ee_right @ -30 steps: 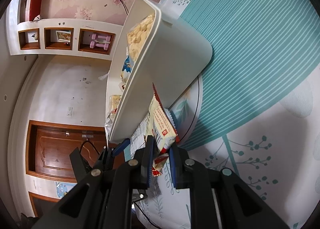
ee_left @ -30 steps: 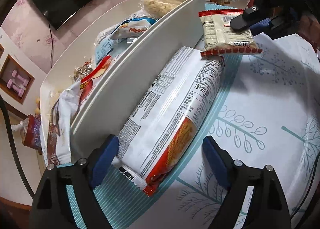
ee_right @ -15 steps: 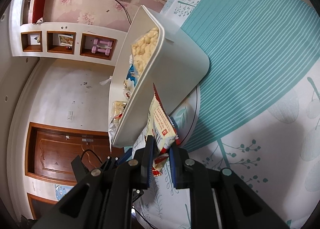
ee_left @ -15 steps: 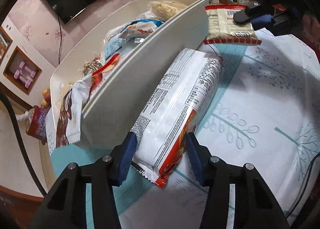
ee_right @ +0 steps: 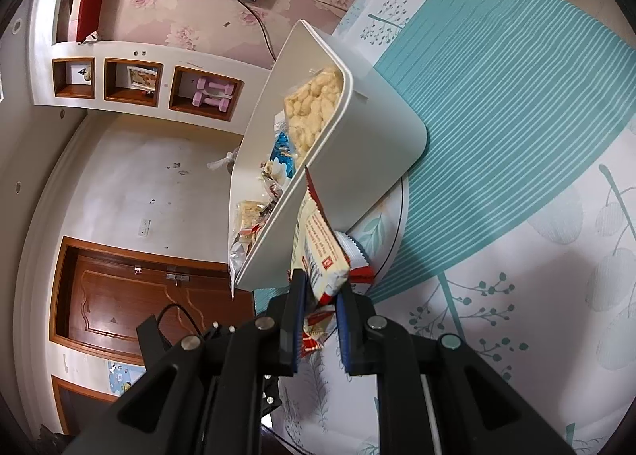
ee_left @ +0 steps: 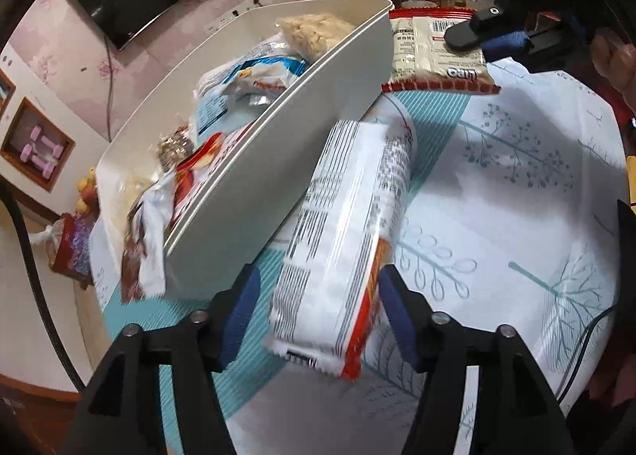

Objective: Organize snacks
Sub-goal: 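Close left tool on long LIPO pack and lift it while right tool holds cream packet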

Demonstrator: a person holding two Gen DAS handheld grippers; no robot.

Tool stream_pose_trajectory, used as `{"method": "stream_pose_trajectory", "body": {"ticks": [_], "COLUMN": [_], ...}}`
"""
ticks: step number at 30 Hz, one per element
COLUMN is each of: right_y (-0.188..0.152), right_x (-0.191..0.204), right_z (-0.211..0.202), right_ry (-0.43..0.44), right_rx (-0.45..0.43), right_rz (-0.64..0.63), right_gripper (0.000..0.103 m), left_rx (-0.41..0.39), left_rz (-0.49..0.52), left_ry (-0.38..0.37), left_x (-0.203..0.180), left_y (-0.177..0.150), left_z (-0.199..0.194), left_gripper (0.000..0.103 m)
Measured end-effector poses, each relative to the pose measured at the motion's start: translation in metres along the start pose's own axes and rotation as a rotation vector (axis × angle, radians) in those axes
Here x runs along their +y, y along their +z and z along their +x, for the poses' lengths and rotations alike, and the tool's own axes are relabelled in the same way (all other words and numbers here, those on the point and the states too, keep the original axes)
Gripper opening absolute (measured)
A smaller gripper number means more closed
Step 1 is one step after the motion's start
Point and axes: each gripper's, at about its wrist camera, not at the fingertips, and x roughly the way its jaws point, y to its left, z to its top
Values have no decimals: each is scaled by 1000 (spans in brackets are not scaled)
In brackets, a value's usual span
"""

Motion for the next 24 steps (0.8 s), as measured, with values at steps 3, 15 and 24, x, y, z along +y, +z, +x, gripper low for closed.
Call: {"method": "stream_pose_trajectory", "body": {"ticks": [3,15,24], "right_y": [0,3,2], "right_x": [-2,-6,2], "right_z": [0,-5,-9], "right_ry": [5,-7,-12], "right_rx": [1,-4,-13], "right_rz": [-2,-4,-22], "right_gripper": [14,14,14], "left_rx": [20,79,83], "left_rz": [-15,-99,-169], "left_ry": [-45,-146,-147], "left_x": [6,15,23], "left_y": [9,11,8], "left_z": [11,45,46], "left_gripper": [64,72,66]}}
